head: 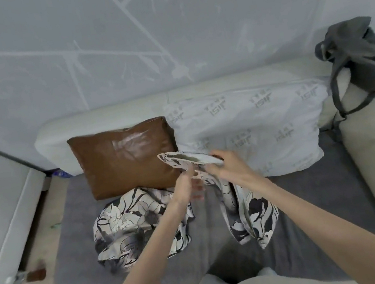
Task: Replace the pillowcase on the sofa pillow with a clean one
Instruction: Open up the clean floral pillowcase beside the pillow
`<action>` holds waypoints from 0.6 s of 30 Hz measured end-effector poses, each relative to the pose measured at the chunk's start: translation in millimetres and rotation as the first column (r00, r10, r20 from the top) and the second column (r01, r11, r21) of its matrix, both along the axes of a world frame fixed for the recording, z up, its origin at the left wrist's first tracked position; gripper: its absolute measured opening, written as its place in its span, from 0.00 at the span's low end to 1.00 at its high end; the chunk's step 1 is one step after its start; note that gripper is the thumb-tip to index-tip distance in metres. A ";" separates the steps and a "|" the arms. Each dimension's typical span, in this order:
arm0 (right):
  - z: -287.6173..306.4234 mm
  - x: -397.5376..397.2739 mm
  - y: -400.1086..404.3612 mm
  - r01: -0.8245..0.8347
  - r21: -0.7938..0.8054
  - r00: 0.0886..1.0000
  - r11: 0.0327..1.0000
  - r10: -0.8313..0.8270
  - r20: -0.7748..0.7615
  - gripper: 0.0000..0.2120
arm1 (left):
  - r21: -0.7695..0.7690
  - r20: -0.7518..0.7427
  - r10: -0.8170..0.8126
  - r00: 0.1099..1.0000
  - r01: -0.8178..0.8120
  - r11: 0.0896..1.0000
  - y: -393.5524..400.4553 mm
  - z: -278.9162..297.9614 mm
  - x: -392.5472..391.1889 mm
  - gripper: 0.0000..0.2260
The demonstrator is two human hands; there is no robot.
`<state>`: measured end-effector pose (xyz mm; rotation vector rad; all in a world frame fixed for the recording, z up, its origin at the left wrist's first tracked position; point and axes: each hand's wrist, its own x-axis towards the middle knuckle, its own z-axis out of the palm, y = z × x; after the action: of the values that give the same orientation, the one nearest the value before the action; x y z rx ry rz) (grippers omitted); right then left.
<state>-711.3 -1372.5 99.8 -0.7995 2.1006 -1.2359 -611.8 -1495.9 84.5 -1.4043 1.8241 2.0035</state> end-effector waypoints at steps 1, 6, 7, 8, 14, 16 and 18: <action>2.3 3.3 -9.3 0.007 -0.014 0.999 1.000 -0.006 0.033 0.07 | 0.116 -0.076 0.020 0.997 -0.011 0.993 3.1 -0.4 -2.9 0.19; 7.0 7.8 -48.6 0.092 -0.082 0.993 0.992 -0.085 0.088 0.07 | 0.258 -0.275 0.188 0.943 -0.116 0.959 -24.3 11.2 -13.9 0.15; 6.9 8.4 -55.6 0.082 -0.076 0.995 0.994 -0.076 0.068 0.07 | 0.232 -0.282 0.153 0.947 -0.087 0.969 -32.9 13.4 -13.7 0.14; 6.2 9.5 -60.9 0.077 -0.066 0.996 0.995 -0.074 0.042 0.08 | 0.193 -0.284 0.109 0.953 -0.054 0.980 -40.7 15.8 -12.8 0.12; -7.9 -0.2 -87.8 0.284 -0.003 0.957 0.959 -0.283 -0.060 0.13 | 0.026 -0.335 0.101 0.937 -0.098 0.995 -109.4 12.5 3.3 0.10; -10.5 -18.6 -85.0 0.443 0.014 0.892 0.897 -0.439 -0.112 0.14 | 0.017 -0.317 0.210 0.925 -0.215 0.976 -144.0 3.6 20.1 0.15; -15.9 -38.0 -73.9 0.560 0.021 0.822 0.828 -0.553 -0.133 0.13 | -0.046 -0.277 0.325 0.904 -0.351 0.935 -185.2 -2.3 40.1 0.18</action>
<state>-749.3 -1446.4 84.0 -0.2245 2.5674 -1.4275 -571.7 -1681.1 82.2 -1.6489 1.9084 2.4076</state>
